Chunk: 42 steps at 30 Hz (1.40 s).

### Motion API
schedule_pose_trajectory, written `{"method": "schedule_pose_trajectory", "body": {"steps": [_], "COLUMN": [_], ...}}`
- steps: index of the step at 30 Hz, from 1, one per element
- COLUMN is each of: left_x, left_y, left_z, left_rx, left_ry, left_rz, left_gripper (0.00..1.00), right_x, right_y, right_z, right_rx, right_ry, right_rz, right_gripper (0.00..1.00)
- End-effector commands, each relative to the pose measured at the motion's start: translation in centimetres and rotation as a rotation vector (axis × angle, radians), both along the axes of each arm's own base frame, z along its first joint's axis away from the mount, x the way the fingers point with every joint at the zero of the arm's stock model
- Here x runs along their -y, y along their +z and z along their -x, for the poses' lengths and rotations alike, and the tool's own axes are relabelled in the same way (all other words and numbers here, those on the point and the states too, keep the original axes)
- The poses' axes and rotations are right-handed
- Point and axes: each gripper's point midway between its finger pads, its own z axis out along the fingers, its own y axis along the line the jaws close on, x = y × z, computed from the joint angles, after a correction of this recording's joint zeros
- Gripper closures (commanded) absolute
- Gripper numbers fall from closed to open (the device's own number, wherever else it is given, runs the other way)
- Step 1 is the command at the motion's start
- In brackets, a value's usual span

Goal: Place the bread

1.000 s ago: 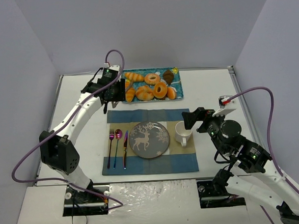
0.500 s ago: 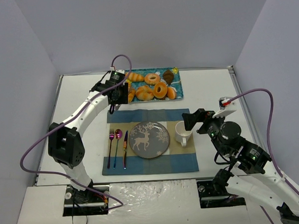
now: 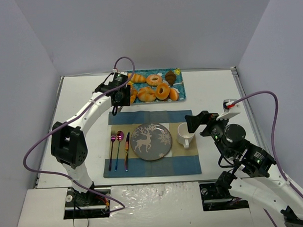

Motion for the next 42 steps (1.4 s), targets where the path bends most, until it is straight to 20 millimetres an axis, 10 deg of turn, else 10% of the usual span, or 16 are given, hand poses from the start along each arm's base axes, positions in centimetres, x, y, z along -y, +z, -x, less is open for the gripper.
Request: {"method": "schedule_pose_trajectory", "body": {"steps": [1, 42], "left_x": [0.6, 1.8], "left_y": [3.0, -0.2], "left_z": [-1.1, -1.3], "left_rx": [0.104, 0.030], "left_ry": [-0.008, -0.023], "left_rz": [0.028, -0.002], "left_gripper": [0.56, 0.60], "right_x": [-0.3, 0.4], "right_y": [1.6, 1.5], "right_z": [-0.3, 0.1], "right_rx": [0.046, 0.056], "right_ry": [-0.003, -0.012], "right_rz": [-0.054, -0.056], "right_gripper": [0.00, 0.00]}}
